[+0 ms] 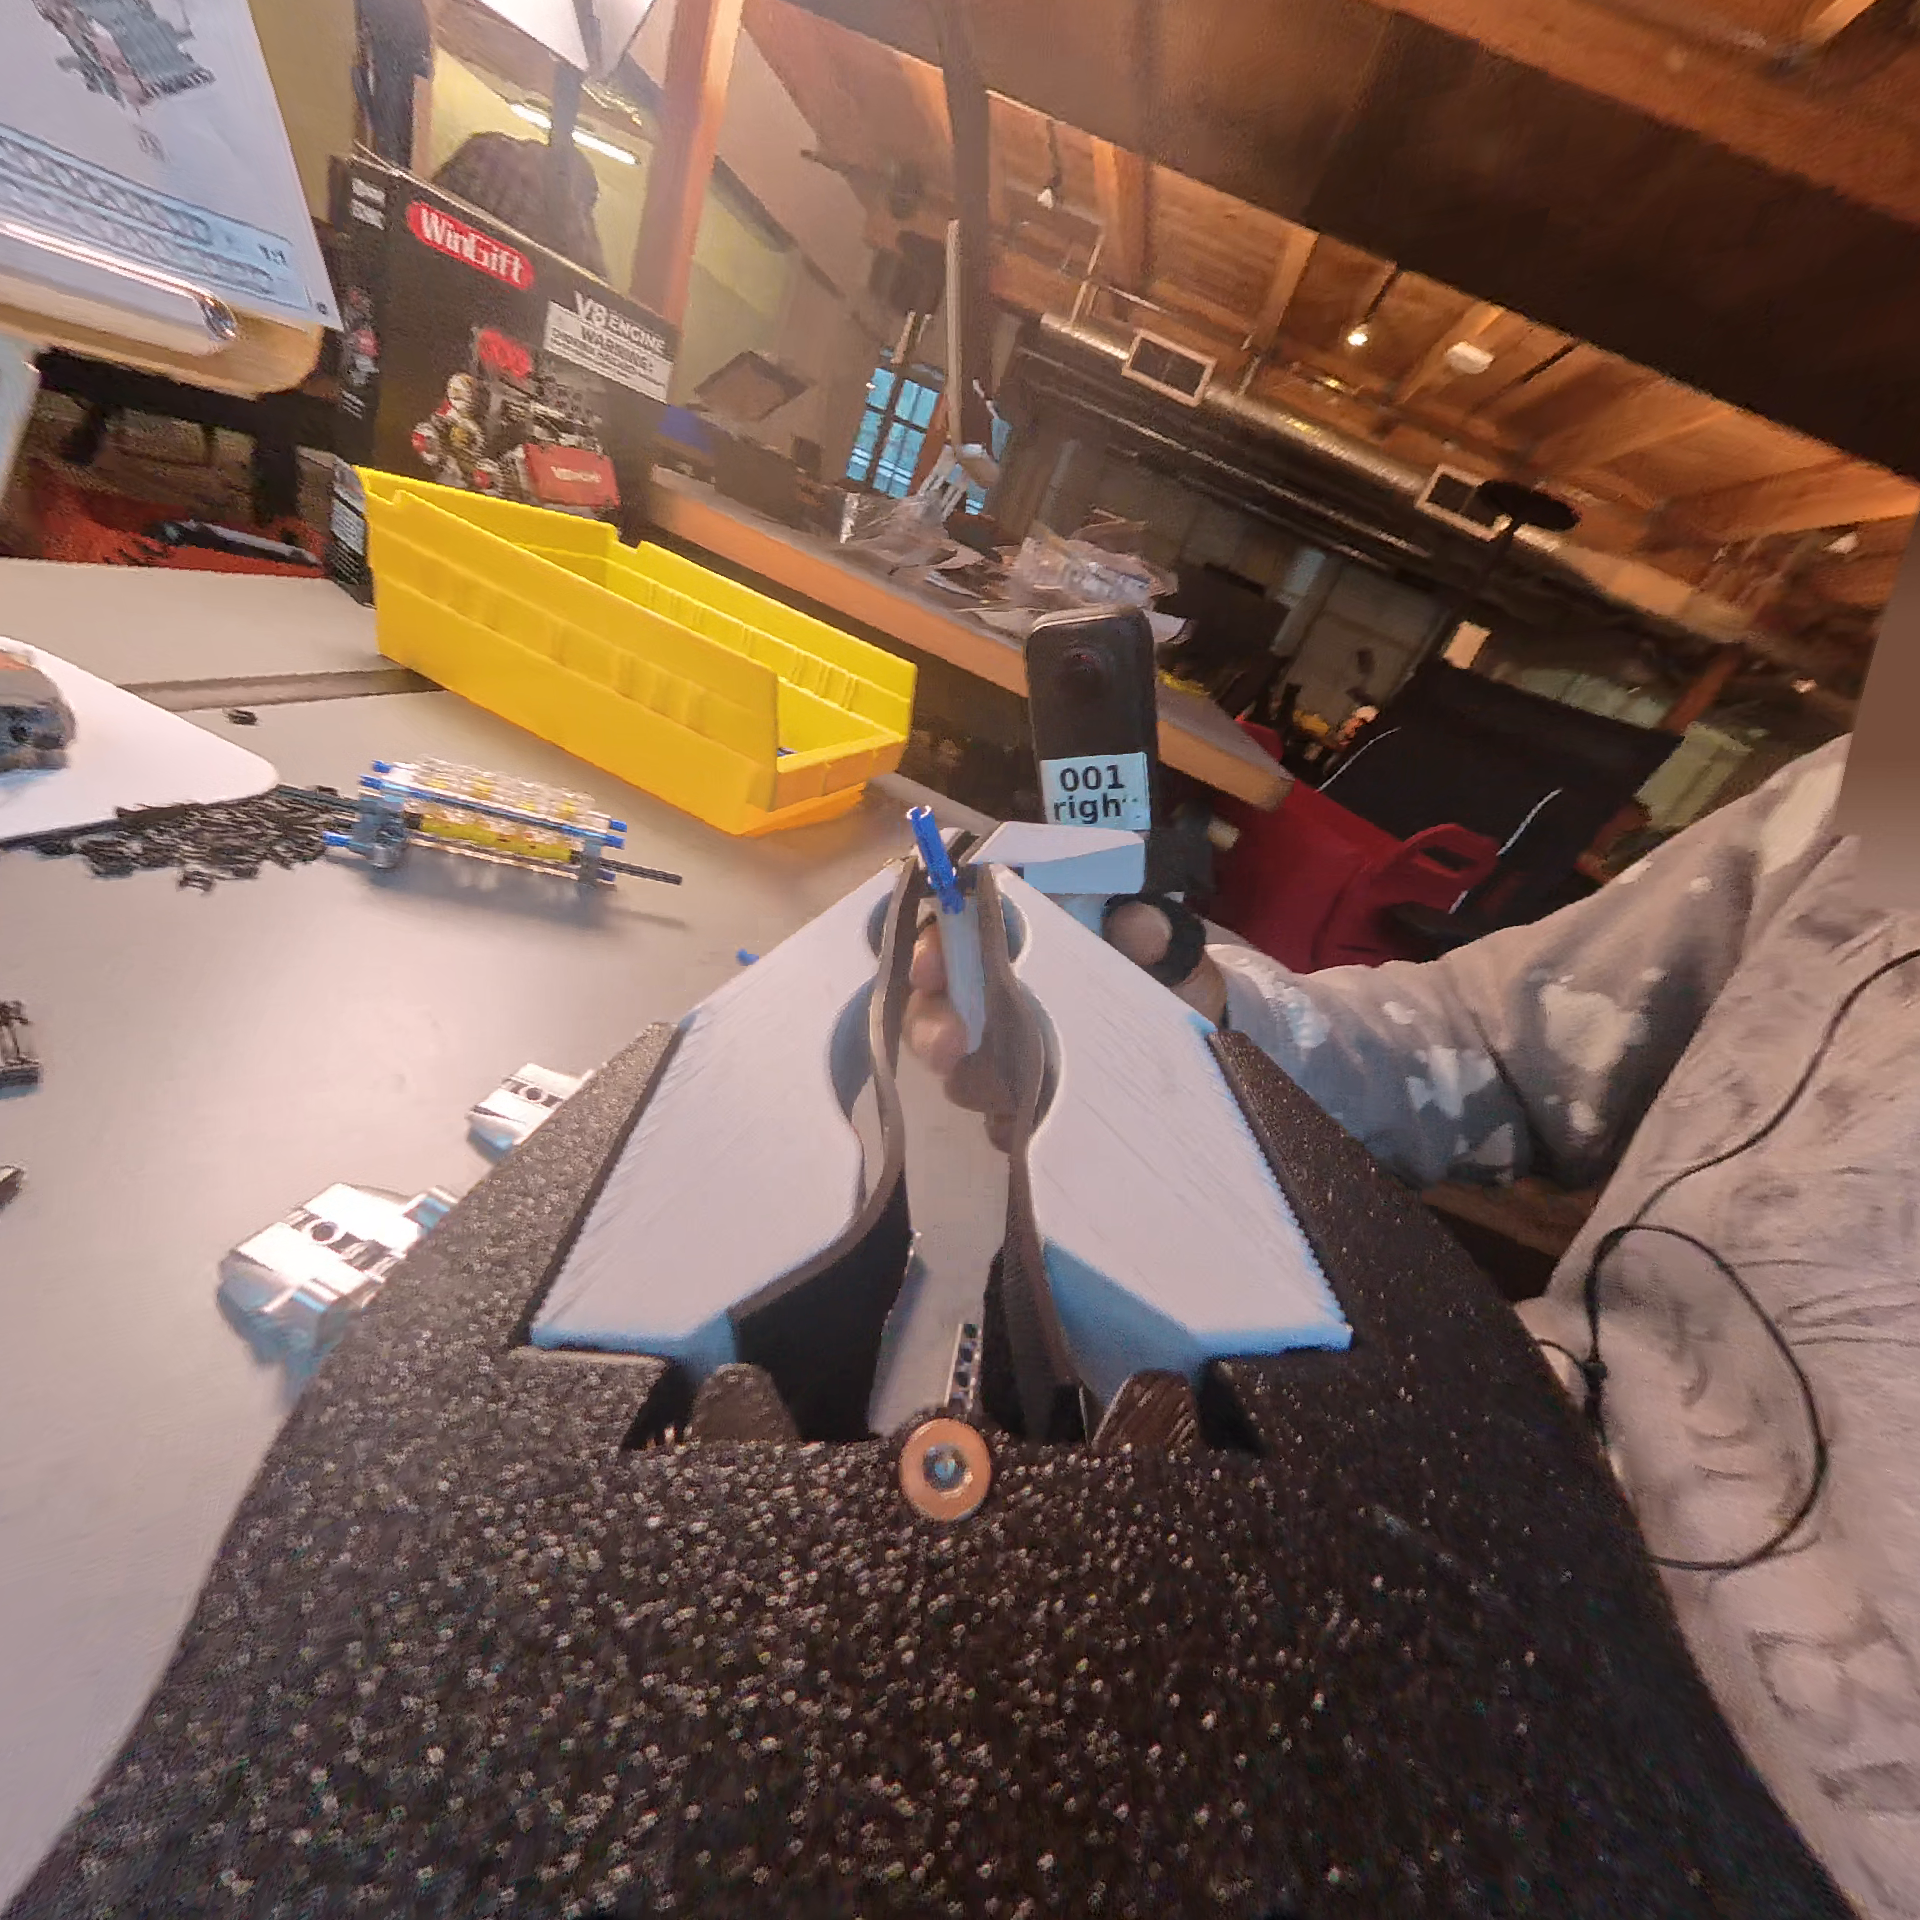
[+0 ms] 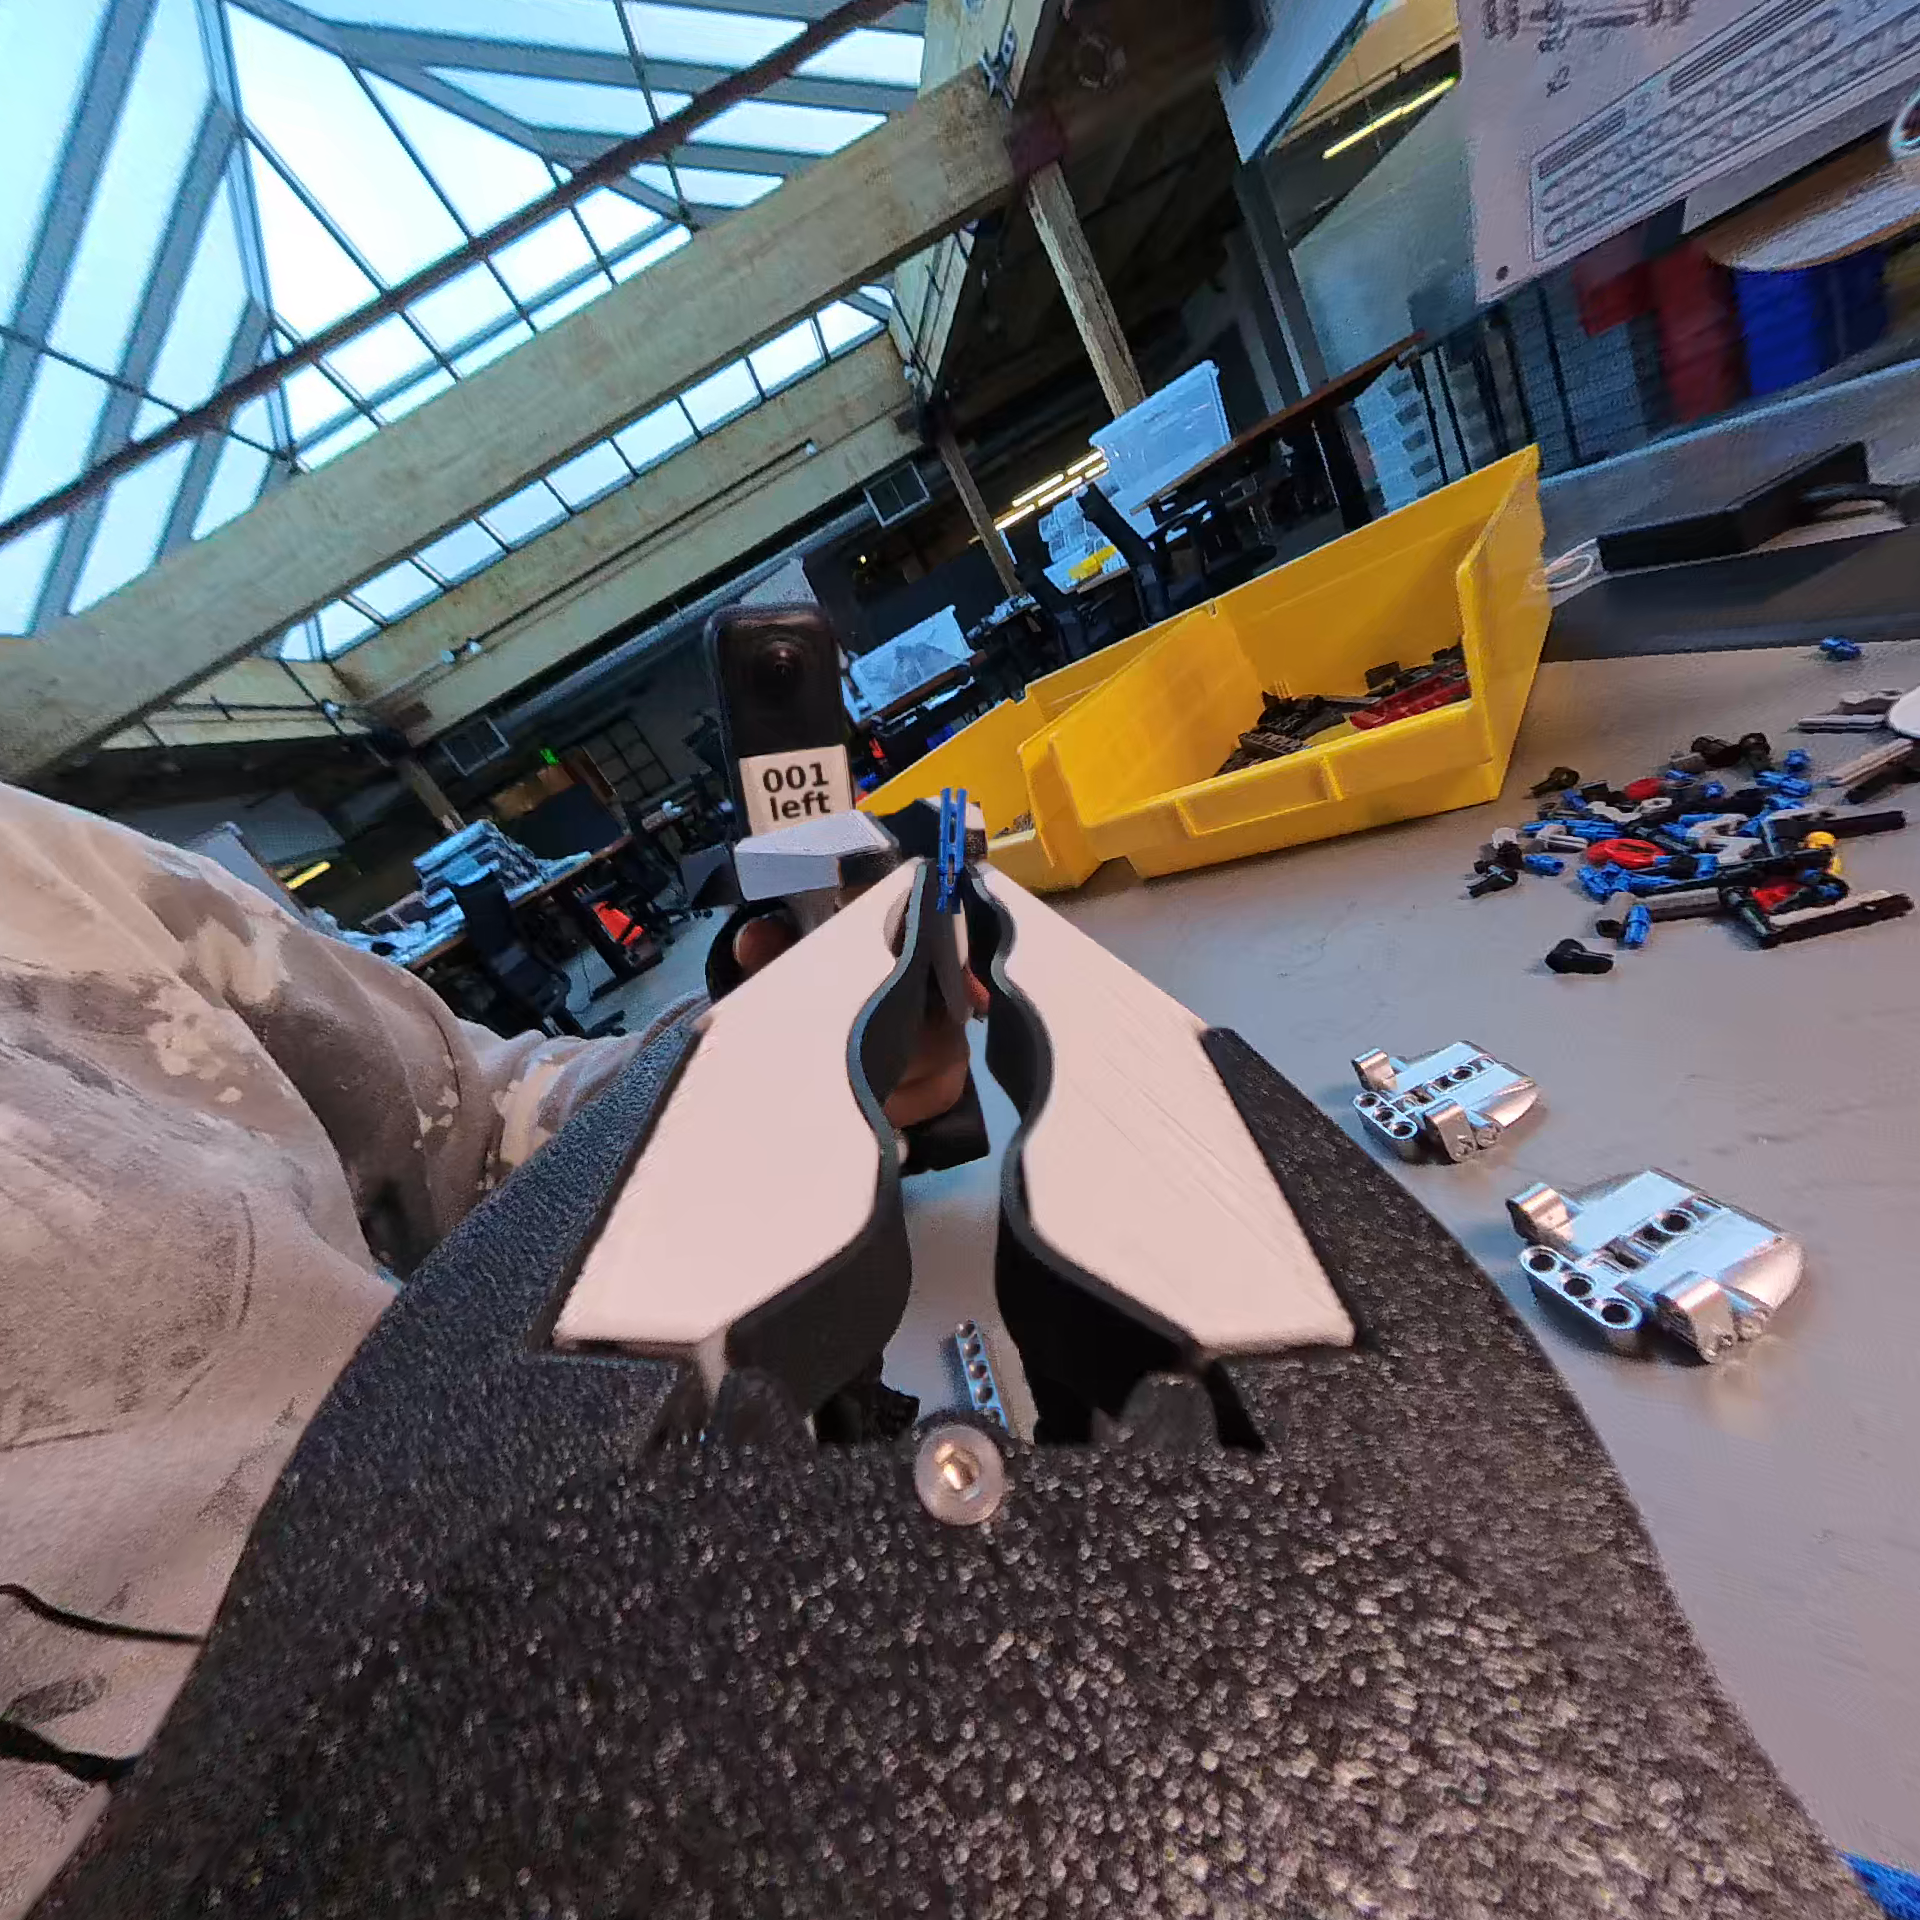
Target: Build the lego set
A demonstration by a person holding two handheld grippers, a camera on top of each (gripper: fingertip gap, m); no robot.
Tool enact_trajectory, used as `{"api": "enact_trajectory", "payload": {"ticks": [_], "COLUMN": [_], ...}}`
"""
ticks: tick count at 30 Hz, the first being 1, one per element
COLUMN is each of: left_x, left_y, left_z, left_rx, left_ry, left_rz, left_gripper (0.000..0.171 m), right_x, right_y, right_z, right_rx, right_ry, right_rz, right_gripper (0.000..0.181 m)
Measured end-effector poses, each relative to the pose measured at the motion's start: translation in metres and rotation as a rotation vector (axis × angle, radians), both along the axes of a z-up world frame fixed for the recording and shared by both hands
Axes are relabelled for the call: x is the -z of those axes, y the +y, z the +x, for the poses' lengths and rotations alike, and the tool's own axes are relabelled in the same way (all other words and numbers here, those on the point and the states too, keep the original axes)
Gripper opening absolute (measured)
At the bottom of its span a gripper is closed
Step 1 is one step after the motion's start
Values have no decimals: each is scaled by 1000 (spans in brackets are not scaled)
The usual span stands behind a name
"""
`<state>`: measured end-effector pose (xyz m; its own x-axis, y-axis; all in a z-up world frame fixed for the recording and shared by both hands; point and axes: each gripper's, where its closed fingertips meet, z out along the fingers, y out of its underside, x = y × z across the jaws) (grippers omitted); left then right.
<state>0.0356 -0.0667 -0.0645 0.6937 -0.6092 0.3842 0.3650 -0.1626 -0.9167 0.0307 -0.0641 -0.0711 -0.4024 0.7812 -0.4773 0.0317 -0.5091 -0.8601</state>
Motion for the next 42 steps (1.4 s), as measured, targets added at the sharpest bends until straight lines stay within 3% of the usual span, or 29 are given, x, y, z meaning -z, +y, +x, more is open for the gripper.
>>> {"api": "enact_trajectory", "payload": {"ticks": [8,17,22,26,35,39,42], "left_x": [5,11,19,38,107,117,110], "left_y": [-4,-4,-1,5,28,29,31], "left_z": [5,5,5,6,9,10,3], "left_rx": [42,78,105,102,96,78,46], "left_ry": [7,-25,-61,-35,135,202,209], "left_rz": [-29,-74,-137,-232,-601,-637,-595], "left_gripper": [0,0,0,0,0,0,0], "right_x": [12,16,25,45,116,130,130], "right_y": [-14,-12,-10,-2,21,20,20], "right_z": [-2,0,1,3,7,9,10], "right_rx": [37,43,60,57,11,-4,-4], "right_ry": [-38,-64,-114,-226,-612,-674,-672], "right_rz": [297,352,463,599,811,880,895], "right_gripper": [0,0,0,0,0,0,0]}}
